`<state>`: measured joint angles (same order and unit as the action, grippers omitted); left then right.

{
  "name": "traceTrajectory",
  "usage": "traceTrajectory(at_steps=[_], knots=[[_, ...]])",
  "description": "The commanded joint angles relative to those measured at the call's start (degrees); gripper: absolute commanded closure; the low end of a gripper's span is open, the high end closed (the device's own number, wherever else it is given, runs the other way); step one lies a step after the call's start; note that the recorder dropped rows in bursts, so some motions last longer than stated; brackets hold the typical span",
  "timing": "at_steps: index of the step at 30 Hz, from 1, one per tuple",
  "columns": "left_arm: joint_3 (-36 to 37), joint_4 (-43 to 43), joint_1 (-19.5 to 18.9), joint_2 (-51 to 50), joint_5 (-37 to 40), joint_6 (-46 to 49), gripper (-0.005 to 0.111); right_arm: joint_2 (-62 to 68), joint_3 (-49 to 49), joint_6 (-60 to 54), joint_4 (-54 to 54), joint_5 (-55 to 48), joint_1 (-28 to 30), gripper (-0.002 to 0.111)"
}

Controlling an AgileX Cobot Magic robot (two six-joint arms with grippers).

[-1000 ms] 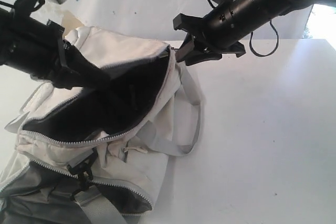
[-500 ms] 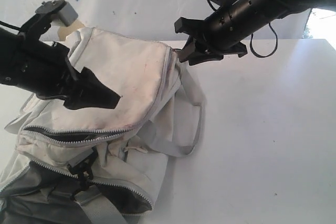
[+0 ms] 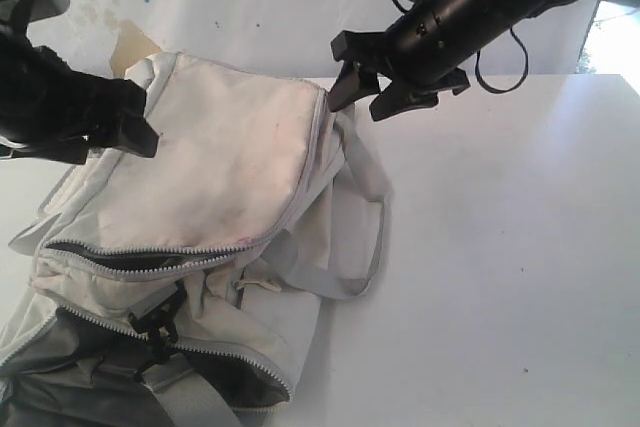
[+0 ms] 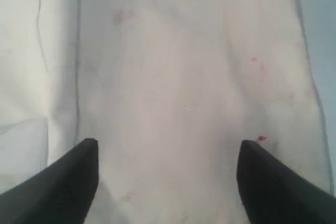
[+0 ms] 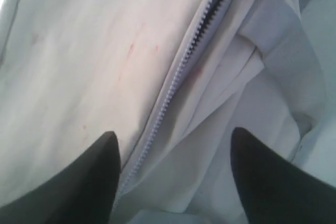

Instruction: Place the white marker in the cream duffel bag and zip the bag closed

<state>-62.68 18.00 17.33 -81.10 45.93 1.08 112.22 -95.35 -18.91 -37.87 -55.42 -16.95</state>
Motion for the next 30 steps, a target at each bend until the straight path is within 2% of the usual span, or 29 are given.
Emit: traceTrajectory(at_steps=[1,4,7,11,16,18,21,23,25,30], knots=[[-0.4,-9.7,0.0,-0.4,7.7,-12.4,0.025,3.6,-6.6,7.1,2.2,-5.0,0.4,0.05],[-0.4,-15.2,0.0,-0.5,11.5,-18.7,0.025,7.0,-12.2,8.7,2.7,-9.4,0.4,0.05],[-0.4,-14.3,0.0,-0.5,16.3,-19.5,0.025,9.7,-16.1,8.7,4.6,-9.4,0.4,0.05],[-0.4,-13.3,0.0,-0.5,20.2,-19.2,0.025,13.0,-20.3,7.6,5.4,-4.5,0.9,0.05],[-0.4,-12.2,0.0,-0.5,20.0,-19.2,0.025,14.6,-21.6,1.9,5.5,11.4,1.2,0.05],[0.3,-9.0,0.0,-0.5,21.7,-19.2,0.025,15.6,-21.6,1.0,3.9,17.1,1.0,0.05],[2.5,-6.1,0.0,-0.7,19.9,-18.6,0.025,18.1,-22.4,-0.2,0.1,14.0,1.0,0.05],[4.1,-3.7,0.0,-2.5,18.4,-18.6,0.025,21.8,-25.6,-3.5,-3.0,7.5,1.0,0.054],[4.2,-2.4,0.0,-3.8,16.7,-18.6,0.025,24.4,-29.2,-3.4,-3.0,5.5,1.0,0.054],[4.2,-1.8,0.0,-4.3,14.0,-19.4,0.025,27.3,-34.2,-6.8,-2.8,9.4,1.2,0.054]])
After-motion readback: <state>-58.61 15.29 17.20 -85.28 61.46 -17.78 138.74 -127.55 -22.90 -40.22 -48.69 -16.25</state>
